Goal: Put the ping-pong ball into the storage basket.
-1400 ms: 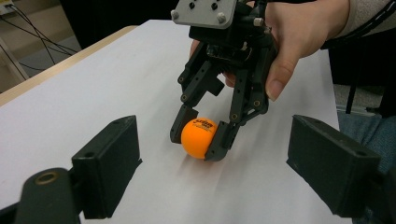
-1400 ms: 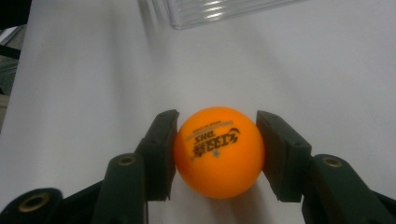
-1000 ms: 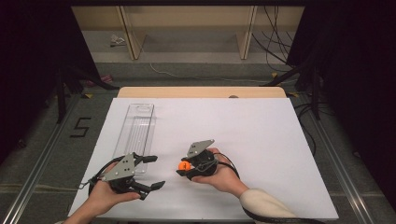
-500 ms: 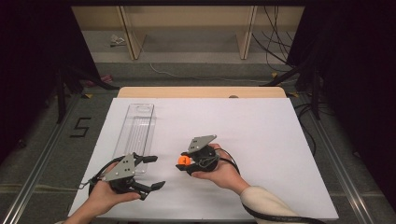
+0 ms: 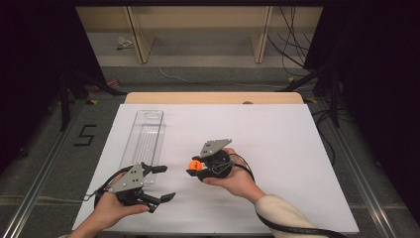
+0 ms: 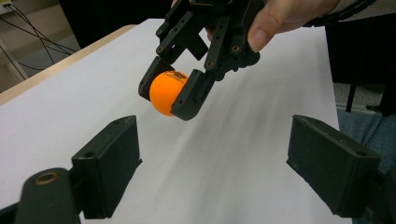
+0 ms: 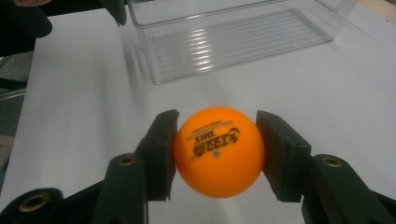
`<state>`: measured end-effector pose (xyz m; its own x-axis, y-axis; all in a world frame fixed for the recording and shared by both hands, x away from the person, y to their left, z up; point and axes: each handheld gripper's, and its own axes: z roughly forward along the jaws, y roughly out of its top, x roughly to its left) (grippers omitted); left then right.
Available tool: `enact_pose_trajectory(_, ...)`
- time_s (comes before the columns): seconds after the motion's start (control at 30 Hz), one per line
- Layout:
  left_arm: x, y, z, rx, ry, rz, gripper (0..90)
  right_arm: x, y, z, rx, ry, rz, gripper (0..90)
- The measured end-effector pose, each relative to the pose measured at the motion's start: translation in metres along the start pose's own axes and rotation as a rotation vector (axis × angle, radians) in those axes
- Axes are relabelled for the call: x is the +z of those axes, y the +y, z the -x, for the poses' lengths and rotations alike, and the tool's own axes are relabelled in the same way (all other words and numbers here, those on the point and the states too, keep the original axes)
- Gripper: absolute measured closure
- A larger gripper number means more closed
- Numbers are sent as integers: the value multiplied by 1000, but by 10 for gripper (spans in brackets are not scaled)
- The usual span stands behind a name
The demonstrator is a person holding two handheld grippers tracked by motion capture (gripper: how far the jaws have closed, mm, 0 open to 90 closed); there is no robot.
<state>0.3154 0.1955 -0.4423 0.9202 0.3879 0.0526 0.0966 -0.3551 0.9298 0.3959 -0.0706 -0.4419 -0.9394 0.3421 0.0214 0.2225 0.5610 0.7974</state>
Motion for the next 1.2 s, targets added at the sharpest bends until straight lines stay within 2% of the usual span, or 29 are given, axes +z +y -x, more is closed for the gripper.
enact_pose_trajectory(1.2, 1, 0, 0, 2, -1, -5, 166, -1, 17, 11, 5, -29, 37, 512)
